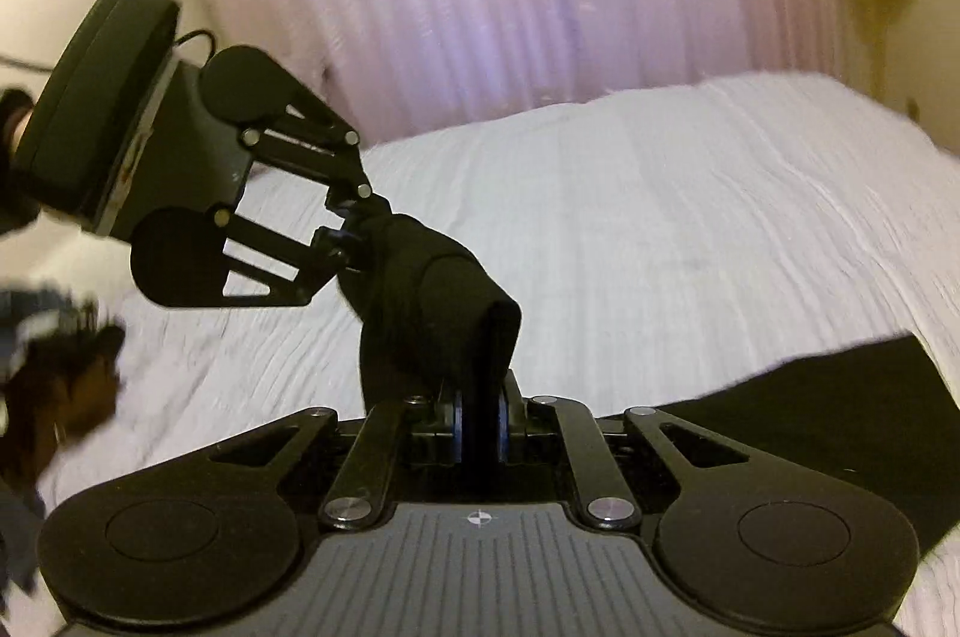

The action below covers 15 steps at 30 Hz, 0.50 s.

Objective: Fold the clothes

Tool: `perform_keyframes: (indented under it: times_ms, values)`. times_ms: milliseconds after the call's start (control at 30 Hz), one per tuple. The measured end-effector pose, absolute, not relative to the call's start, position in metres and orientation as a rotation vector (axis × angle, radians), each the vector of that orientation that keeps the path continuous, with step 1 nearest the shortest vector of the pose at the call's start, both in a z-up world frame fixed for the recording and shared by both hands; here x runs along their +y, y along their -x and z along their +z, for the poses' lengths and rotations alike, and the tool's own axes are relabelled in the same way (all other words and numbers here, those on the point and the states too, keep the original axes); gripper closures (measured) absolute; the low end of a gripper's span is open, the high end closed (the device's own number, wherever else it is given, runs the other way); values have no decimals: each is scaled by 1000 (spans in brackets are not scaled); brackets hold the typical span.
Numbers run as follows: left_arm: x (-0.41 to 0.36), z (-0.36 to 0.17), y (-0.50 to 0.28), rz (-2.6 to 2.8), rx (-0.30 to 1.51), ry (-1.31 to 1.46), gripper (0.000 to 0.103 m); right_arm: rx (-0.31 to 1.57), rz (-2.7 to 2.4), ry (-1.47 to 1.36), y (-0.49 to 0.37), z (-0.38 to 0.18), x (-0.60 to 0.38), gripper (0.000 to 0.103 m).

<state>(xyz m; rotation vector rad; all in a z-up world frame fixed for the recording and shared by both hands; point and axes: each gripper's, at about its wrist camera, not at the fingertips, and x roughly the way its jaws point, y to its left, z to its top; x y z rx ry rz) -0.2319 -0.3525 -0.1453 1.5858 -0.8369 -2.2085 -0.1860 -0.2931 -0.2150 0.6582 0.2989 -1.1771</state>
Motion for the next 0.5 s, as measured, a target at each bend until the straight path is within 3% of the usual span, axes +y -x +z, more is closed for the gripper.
perform_keyframes:
  times_ms: [167, 233, 300, 400, 433, 500]
  values:
    - [-396, -149, 332, -2254, -851, -1599, 94, 149, -1251, -795, 312, -221, -299, 95]
    - [-412, -163, 345, -2277, -747, -1609, 88, 96, -1287, -873, 359, -235, -298, 95]
    - [-427, -177, 356, -2296, -635, -1618, 75, 39, -1312, -981, 405, -260, -298, 94]
    - [-450, -198, 372, -2319, -465, -1627, 71, -63, -1337, -1258, 466, -329, -295, 94]
    - [-458, -205, 378, -2325, -408, -1629, 71, -86, -1349, -1338, 479, -349, -292, 85]
    - [-474, -219, 389, -2334, -295, -1631, 65, -165, -1336, -1400, 492, -367, -281, 81]
